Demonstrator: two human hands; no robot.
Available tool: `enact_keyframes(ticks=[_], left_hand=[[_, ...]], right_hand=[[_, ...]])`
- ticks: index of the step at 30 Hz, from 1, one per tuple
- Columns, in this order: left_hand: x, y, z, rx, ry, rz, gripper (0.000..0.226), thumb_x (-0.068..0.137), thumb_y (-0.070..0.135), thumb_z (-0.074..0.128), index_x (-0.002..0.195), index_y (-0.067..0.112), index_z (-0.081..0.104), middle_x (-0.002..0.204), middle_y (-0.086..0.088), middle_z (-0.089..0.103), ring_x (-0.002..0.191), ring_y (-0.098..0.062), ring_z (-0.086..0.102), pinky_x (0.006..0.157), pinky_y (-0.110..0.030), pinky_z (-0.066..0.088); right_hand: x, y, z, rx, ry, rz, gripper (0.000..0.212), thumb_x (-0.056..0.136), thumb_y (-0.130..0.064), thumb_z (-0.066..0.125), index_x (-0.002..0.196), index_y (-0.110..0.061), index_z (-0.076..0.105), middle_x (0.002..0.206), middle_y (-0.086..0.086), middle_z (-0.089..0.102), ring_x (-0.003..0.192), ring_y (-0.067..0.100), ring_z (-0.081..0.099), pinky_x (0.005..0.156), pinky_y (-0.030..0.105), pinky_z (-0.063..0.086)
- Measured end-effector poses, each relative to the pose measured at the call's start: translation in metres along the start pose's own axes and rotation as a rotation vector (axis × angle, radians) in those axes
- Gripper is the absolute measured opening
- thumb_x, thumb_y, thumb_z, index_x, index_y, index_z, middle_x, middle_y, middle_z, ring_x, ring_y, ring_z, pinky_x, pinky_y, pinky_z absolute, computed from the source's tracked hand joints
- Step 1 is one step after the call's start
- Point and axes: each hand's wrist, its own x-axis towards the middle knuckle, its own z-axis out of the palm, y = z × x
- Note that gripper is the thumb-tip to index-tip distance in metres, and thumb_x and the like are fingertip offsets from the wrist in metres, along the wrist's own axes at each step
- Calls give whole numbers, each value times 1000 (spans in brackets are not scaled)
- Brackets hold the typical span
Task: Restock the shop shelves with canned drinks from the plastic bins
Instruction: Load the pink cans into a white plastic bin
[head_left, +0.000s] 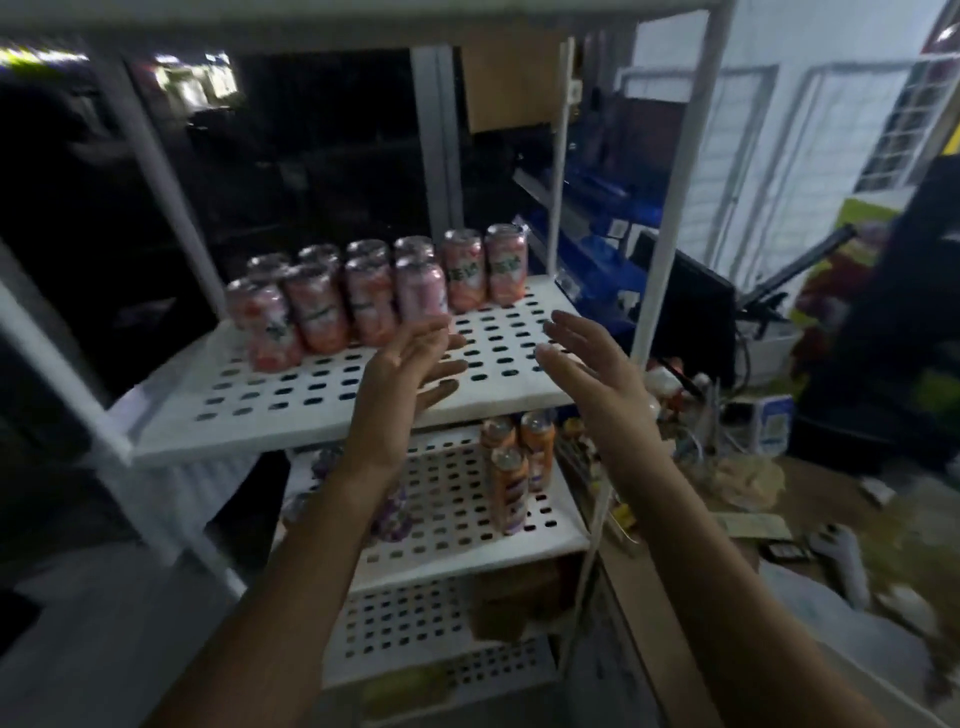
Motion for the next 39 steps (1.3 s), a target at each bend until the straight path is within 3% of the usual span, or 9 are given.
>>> enact_keyframes(ticks=[8, 11, 17, 22, 27, 31, 33, 37, 39], left_hand=[[18, 16, -76, 38, 144, 52, 26, 102, 30, 56, 125, 21, 64, 123, -3, 71, 112, -20, 69, 103, -48, 53], [28, 15, -96, 57, 151, 72, 23, 102, 29, 55, 122, 24, 64, 121, 1, 70, 108, -15, 70, 104, -44, 53], [64, 5, -103, 172, 106, 127, 29, 95, 45, 58, 122, 37, 63, 123, 16, 67, 116, 0, 61, 107, -35, 47], [91, -12, -94, 131, 18, 100, 35, 100, 37, 58, 134, 31, 57, 133, 16, 60, 120, 4, 56, 97, -21, 43], [109, -30, -90, 95, 11, 106, 34, 100, 30, 58, 134, 30, 55, 119, 23, 58, 102, 21, 56, 76, 1, 42], [115, -35, -90, 111, 30, 137, 34, 100, 29, 60, 133, 29, 56, 124, 17, 61, 106, 14, 59, 80, -5, 45], [113, -34, -89, 250, 97, 254, 38, 99, 29, 61, 136, 27, 53, 128, 16, 59, 110, 8, 59, 87, -13, 47], [130, -22, -88, 1032, 338, 664, 52, 95, 33, 59, 143, 19, 45, 142, -2, 53, 135, -21, 45, 113, -42, 38], [148, -11, -89, 1369, 316, 589, 62, 95, 43, 55, 148, 16, 40, 152, -8, 45, 147, -29, 32, 124, -51, 19]], right_hand=[[42, -12, 76, -35, -97, -65, 45, 94, -32, 69, 137, -28, 56, 130, -12, 64, 112, -4, 63, 85, 13, 53], [57, -8, 98, -73, -110, -71, 46, 93, -37, 70, 136, -31, 56, 134, -12, 63, 119, 4, 62, 98, 28, 52], [98, 9, 125, -143, 8, -36, 61, 88, -34, 75, 143, -29, 49, 143, -11, 53, 129, 10, 50, 105, 33, 46], [138, 28, 137, -191, 1, 31, 65, 85, -16, 78, 140, -24, 45, 110, -19, 60, 98, -5, 58, 88, 23, 50], [162, 52, 145, -273, -12, 23, 63, 80, -16, 82, 135, -28, 52, 115, -11, 68, 105, 6, 66, 91, 34, 56], [164, 55, 143, -378, 47, -11, 59, 77, -22, 85, 129, -24, 56, 107, -16, 67, 95, -4, 63, 80, 22, 53], [163, 54, 140, -409, 63, -17, 59, 77, -23, 85, 128, -25, 56, 102, -20, 65, 92, -9, 60, 74, 15, 46], [159, 50, 132, -425, 83, 4, 54, 76, -25, 85, 123, -27, 57, 97, -24, 63, 91, -12, 58, 72, 13, 44], [157, 51, 129, -422, 98, 25, 51, 76, -27, 85, 118, -30, 57, 98, -23, 63, 92, -9, 59, 77, 19, 49]])
